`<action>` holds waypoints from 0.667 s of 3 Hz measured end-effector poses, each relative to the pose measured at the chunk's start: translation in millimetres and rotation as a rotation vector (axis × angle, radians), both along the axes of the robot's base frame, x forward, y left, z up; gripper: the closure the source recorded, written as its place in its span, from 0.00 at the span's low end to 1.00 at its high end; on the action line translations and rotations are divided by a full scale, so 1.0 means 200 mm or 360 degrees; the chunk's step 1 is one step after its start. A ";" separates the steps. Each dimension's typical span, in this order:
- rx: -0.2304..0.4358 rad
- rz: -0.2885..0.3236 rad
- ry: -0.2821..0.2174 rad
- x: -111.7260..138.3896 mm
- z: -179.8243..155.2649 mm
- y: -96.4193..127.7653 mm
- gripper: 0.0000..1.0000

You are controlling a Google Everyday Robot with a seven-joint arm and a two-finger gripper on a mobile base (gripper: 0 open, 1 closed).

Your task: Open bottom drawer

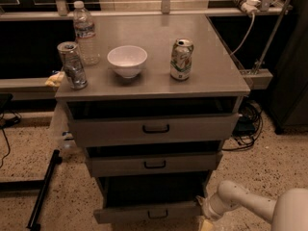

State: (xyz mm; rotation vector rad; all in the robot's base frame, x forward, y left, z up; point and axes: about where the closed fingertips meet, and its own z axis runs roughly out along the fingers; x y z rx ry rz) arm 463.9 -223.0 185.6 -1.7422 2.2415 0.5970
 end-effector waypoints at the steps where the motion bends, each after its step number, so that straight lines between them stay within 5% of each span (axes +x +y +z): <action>1: -0.0021 -0.0026 0.0119 -0.18 0.03 -0.02 0.00; 2: -0.0019 -0.0024 0.0138 -0.21 0.03 -0.01 0.00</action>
Offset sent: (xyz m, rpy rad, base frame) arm -0.0304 -0.0043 0.0051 -0.0112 0.0635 -0.0142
